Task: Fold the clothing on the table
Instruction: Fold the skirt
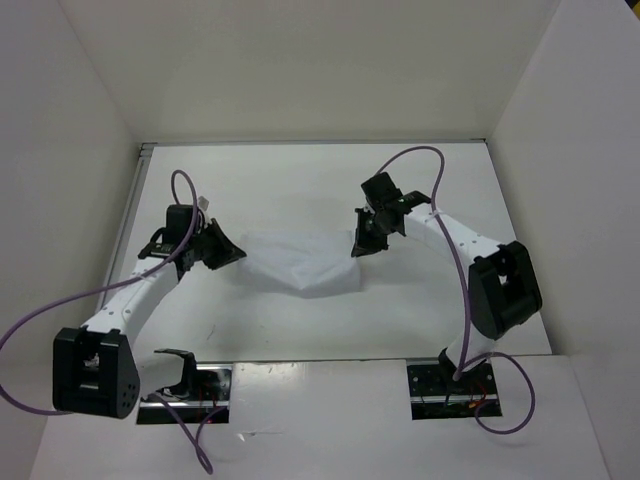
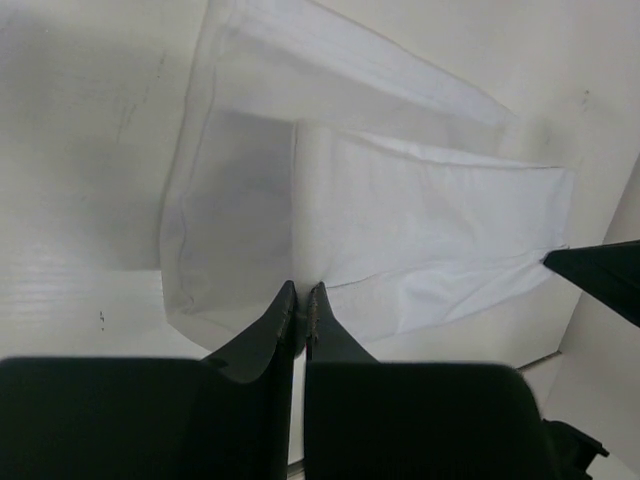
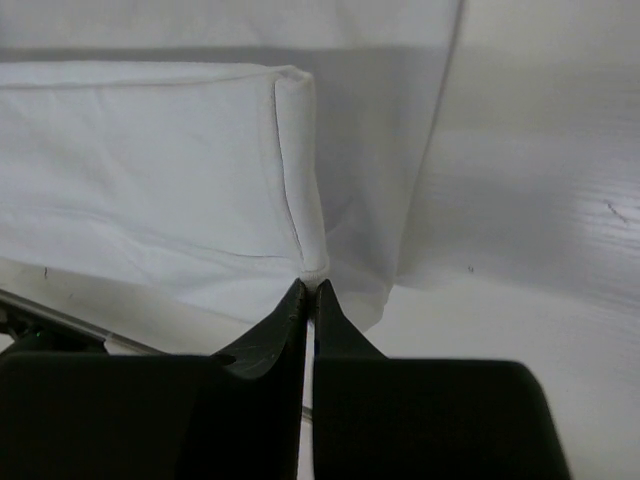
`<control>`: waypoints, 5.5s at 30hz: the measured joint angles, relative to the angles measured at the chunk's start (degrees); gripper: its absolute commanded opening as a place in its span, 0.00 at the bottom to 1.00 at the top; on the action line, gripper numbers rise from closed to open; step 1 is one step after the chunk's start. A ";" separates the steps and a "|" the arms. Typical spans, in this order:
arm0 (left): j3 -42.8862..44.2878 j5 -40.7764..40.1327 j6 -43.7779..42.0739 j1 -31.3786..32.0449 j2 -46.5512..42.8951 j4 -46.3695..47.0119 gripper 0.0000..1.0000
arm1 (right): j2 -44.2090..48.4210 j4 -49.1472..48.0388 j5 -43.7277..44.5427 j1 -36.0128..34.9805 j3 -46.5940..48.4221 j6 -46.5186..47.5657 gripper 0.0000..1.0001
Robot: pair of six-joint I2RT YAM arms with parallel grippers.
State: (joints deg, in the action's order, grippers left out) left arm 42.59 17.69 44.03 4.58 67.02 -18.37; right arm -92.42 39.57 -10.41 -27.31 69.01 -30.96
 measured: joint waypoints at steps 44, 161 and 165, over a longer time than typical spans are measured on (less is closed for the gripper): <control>9.60 6.29 -4.57 3.61 5.62 7.93 0.00 | 0.63 -4.02 2.69 4.74 -7.26 2.43 0.70; 18.03 -3.50 -3.28 13.53 37.18 1.42 0.00 | -9.51 -7.82 -16.09 -4.61 9.33 1.90 0.00; 17.97 -3.28 -3.21 13.53 37.18 1.51 0.00 | -14.38 -8.28 -16.92 -8.04 13.11 1.90 0.00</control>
State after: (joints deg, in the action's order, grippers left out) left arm 60.55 14.41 40.82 18.11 104.20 -16.86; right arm -106.80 31.29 -27.33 -35.35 82.13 -29.06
